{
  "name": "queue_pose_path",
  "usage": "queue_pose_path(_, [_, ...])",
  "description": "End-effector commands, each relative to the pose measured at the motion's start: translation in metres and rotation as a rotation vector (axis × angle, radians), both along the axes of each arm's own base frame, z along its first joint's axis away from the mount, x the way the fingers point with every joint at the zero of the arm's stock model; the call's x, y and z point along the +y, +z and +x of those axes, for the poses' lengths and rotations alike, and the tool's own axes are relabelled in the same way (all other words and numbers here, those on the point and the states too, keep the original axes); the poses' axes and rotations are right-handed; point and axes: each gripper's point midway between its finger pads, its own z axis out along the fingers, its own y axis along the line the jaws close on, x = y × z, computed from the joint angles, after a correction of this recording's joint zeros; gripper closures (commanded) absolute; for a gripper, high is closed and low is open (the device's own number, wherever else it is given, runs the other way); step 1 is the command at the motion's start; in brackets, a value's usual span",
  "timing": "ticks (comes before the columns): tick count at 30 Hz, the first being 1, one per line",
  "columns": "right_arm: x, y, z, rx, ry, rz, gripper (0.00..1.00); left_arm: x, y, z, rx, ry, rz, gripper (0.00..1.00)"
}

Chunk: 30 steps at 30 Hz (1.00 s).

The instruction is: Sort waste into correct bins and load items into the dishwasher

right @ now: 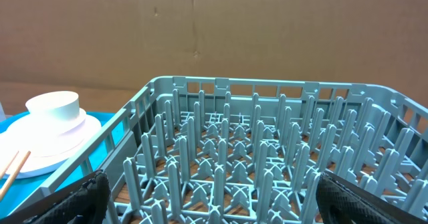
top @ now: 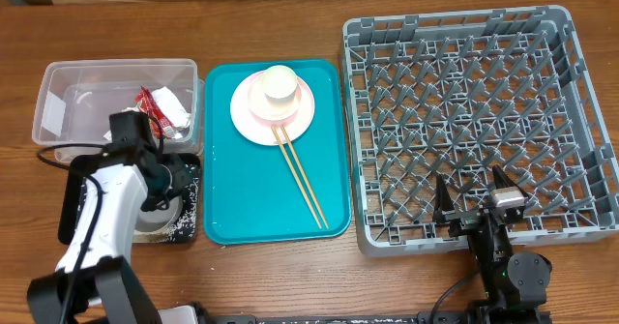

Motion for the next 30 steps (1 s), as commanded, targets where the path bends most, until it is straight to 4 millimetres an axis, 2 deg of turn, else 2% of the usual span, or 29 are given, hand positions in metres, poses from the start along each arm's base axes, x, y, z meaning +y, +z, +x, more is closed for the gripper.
queue_pose_path(1, [0.000, -0.002, 0.000, -0.005, 0.001, -0.003, 0.00, 0.002, 0.047, 0.021, -0.123, 0.017, 0.012, 0.96])
queue_pose_path(7, [0.000, -0.002, 0.000, -0.005, 0.001, -0.003, 0.00, 0.009, 0.098, 0.022, -0.258, 0.070, 0.059, 0.96])
queue_pose_path(19, [0.000, -0.002, 0.000, -0.005, 0.001, -0.003, 0.00, 0.022, 0.179, 0.008, -0.557, 0.153, 0.127, 0.96])
queue_pose_path(25, [0.000, -0.002, 0.000, -0.005, 0.001, -0.003, 0.00, 0.015, 0.224, -0.005, -0.727, 0.138, 0.150, 0.96])
queue_pose_path(30, [0.000, -0.002, 0.000, -0.005, 0.001, -0.003, 0.00, -0.009, 0.256, -0.016, -0.864, 0.016, 0.112, 0.96])
